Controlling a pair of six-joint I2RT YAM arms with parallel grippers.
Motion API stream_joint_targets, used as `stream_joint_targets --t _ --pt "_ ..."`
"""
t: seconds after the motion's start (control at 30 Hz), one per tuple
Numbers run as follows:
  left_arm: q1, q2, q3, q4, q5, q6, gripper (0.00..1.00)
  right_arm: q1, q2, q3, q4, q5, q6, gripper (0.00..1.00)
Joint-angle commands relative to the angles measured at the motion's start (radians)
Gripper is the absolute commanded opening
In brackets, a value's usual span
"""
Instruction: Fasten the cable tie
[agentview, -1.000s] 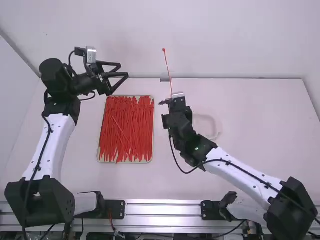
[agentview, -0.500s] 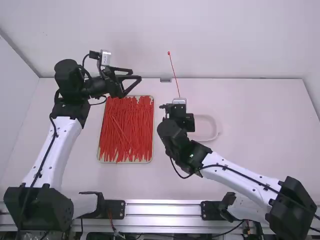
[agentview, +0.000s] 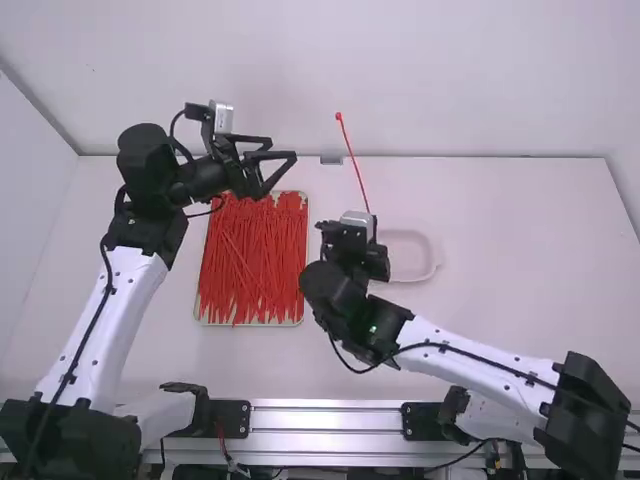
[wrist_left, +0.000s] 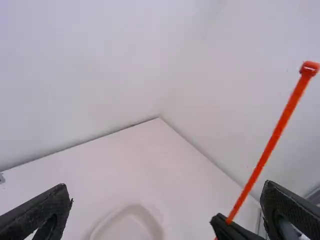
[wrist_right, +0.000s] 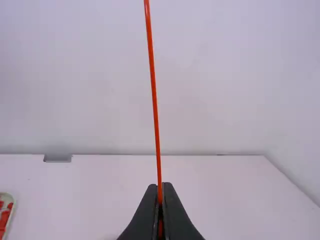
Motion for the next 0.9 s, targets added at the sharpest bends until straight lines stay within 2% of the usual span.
stream_joint_targets --t 0.0,0.47,0.7,0.87 --pt "-0.035 -0.017 0.023 0.015 0.035 -0.003 0.99 0.002 0.001 0.031 0.020 0.068 -0.052 0.00" --pt "-0.173 -0.017 0.023 0.151 -0.003 -0.064 0.99 0.005 0.001 0.031 0.018 0.065 -0.058 0.00" --pt "-0.218 -0.017 0.023 0.177 -0.108 -0.098 0.99 0.006 0.001 0.031 0.014 0.019 -0.055 0.00" --pt "-0.222 -0.017 0.023 0.208 -0.163 -0.133 0.99 0.043 0.001 0.031 0.026 0.009 -0.055 0.00"
